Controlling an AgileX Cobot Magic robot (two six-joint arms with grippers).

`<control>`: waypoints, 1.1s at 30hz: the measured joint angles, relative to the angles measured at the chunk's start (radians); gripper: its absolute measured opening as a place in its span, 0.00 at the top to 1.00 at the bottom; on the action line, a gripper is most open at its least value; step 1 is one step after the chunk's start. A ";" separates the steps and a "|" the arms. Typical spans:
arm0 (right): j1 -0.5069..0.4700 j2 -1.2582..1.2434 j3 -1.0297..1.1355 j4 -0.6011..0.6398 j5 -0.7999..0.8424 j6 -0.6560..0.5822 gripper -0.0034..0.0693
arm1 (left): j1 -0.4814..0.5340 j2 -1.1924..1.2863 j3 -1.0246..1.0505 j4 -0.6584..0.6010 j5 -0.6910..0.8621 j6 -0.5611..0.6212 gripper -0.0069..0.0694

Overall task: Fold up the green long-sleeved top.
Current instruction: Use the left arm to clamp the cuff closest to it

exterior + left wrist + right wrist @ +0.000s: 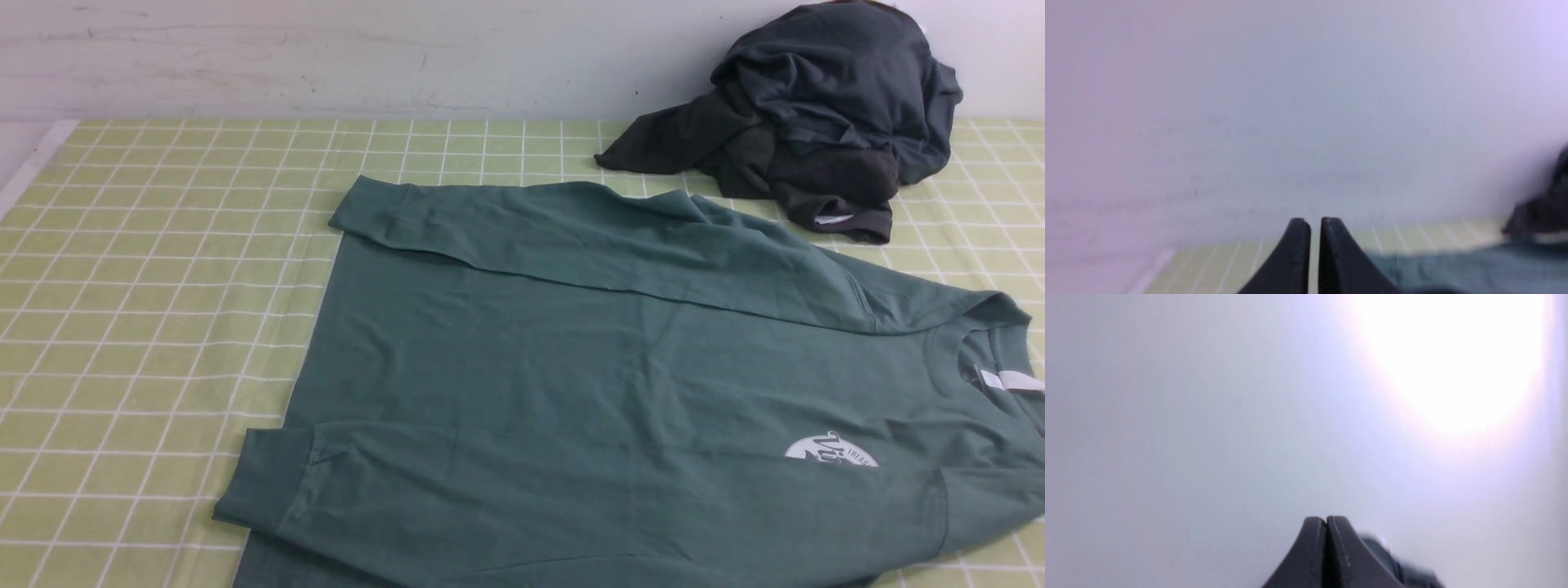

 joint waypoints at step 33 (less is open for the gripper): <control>0.413 1.003 -0.577 -0.306 1.065 -0.074 0.97 | -0.099 1.351 -0.775 -0.138 0.928 -0.064 0.81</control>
